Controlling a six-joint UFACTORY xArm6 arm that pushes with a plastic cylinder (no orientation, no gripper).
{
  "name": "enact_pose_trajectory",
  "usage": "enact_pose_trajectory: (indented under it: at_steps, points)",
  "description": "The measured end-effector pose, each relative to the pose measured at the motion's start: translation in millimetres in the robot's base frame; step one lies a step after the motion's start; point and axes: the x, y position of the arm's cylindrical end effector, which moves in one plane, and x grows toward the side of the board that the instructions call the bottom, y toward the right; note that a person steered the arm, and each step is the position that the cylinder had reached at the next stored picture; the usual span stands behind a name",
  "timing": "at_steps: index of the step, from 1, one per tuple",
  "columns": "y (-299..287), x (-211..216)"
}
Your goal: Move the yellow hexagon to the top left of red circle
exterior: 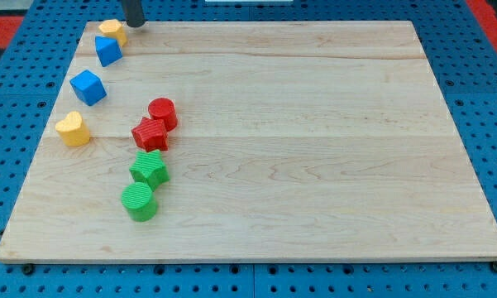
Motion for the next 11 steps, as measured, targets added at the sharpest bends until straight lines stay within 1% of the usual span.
enact_pose_trajectory:
  at_steps: [1, 3, 5, 7, 8, 9, 10, 11]
  points:
    - [1.2, -3.2]
    - [-65.9, -4.0]
    - [-29.2, 36.6]
    - [-27.4, 59.3]
    - [-27.4, 108.0]
    - [-21.4, 141.9]
    - [9.7, 147.7]
    - [15.0, 116.6]
